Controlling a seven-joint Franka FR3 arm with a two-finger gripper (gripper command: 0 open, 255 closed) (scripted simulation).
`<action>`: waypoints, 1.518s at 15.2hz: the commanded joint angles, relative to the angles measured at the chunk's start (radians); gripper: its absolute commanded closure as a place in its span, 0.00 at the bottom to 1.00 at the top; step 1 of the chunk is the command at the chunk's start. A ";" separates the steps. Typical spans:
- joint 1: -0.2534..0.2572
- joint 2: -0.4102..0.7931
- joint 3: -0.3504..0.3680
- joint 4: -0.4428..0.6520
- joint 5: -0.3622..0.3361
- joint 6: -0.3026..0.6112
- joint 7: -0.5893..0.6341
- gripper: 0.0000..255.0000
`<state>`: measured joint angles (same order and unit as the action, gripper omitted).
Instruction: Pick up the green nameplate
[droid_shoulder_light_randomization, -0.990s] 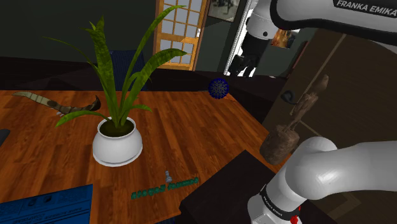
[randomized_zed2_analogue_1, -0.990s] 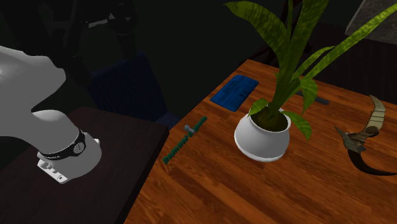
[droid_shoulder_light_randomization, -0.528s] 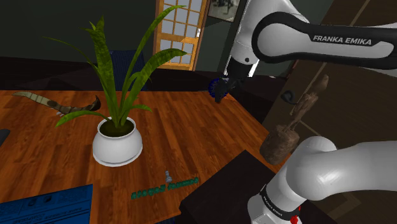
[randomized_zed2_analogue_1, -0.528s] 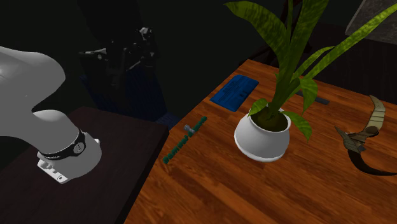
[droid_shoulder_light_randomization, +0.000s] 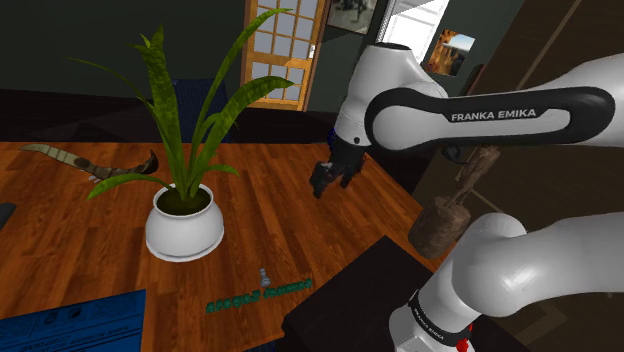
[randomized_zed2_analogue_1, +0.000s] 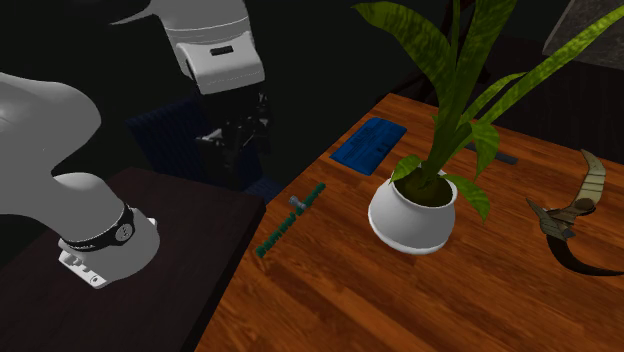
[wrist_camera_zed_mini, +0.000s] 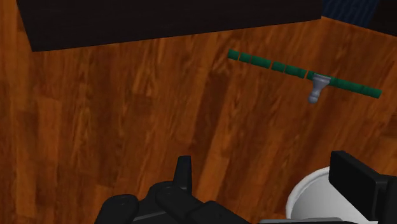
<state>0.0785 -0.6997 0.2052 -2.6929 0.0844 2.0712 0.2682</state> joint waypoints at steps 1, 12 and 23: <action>0.010 0.042 0.024 -0.032 0.023 0.074 0.030 0.00; 0.056 0.402 0.189 -0.094 0.111 0.499 0.223 0.00; 0.052 0.824 0.243 -0.010 -0.192 0.825 0.586 0.00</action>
<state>0.1246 0.0987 0.4607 -2.7061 -0.0691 2.8751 0.8250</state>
